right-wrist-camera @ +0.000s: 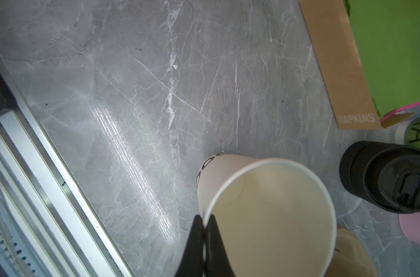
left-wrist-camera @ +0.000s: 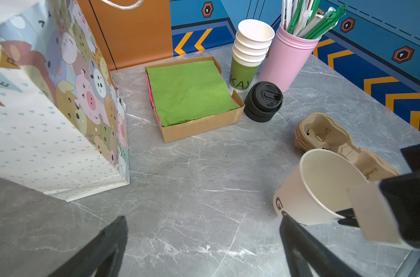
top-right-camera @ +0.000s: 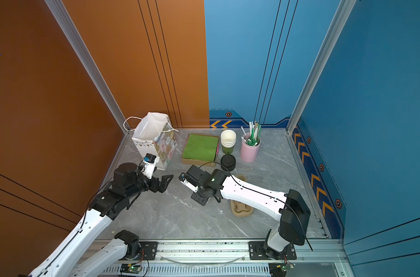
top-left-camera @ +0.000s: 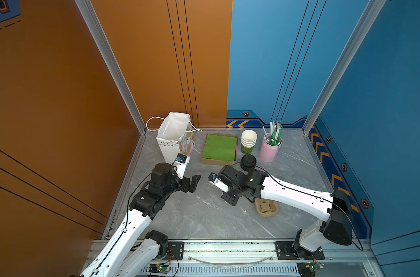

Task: Pack a coffee takeout order
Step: Place the coffee cup at the center of the table.

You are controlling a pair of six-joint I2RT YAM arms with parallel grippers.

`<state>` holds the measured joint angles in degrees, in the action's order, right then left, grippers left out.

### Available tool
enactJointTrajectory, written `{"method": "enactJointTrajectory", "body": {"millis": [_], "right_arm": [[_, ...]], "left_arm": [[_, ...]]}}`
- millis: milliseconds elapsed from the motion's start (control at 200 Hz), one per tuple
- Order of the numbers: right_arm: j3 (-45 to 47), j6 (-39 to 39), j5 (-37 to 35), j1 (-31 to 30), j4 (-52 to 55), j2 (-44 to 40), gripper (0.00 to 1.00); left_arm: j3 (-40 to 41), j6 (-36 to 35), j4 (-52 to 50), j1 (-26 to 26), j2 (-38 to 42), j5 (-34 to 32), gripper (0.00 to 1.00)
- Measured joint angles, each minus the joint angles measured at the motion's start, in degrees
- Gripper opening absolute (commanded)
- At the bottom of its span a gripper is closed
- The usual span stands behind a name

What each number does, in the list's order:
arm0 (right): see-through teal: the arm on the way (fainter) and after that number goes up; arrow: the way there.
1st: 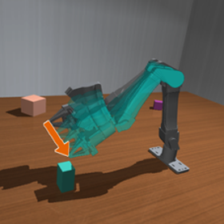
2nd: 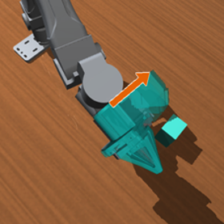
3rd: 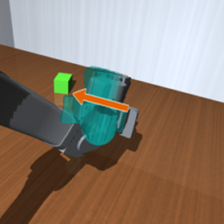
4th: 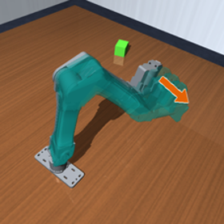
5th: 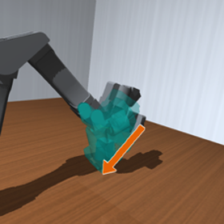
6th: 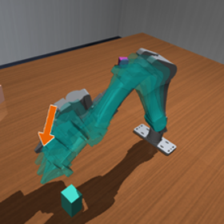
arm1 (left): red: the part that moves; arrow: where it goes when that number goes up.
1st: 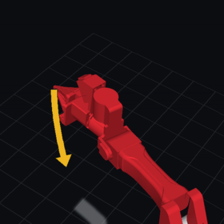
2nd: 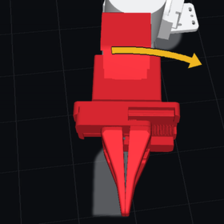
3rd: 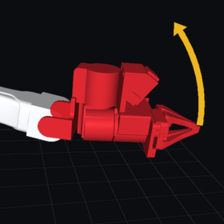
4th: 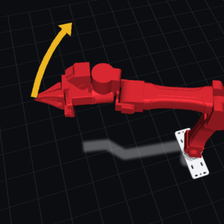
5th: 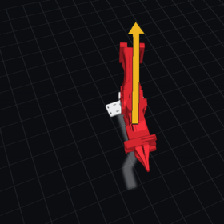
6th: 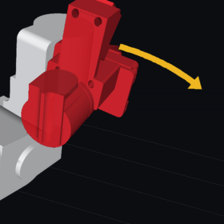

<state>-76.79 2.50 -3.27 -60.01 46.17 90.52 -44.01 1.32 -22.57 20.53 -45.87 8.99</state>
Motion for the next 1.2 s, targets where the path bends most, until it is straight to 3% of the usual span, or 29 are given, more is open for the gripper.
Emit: {"method": "enactJointTrajectory", "body": {"millis": [776,1081,1201], "right_arm": [[3.85,-0.02,-1.51,-0.22,-5.9,3.45,0.09],[3.98,-0.74,-1.57,-1.4,-5.62,4.13,0.35],[1.46,-1.31,-1.99,-1.51,-3.63,4.31,0.51]], "left_arm": [[0.0,0.2,0.0,-0.35,0.0,0.0,0.99],[0.0,0.2,0.0,-0.5,0.0,0.0,0.99],[0.0,0.2,0.0,-0.66,0.0,-0.02,0.99]]}}
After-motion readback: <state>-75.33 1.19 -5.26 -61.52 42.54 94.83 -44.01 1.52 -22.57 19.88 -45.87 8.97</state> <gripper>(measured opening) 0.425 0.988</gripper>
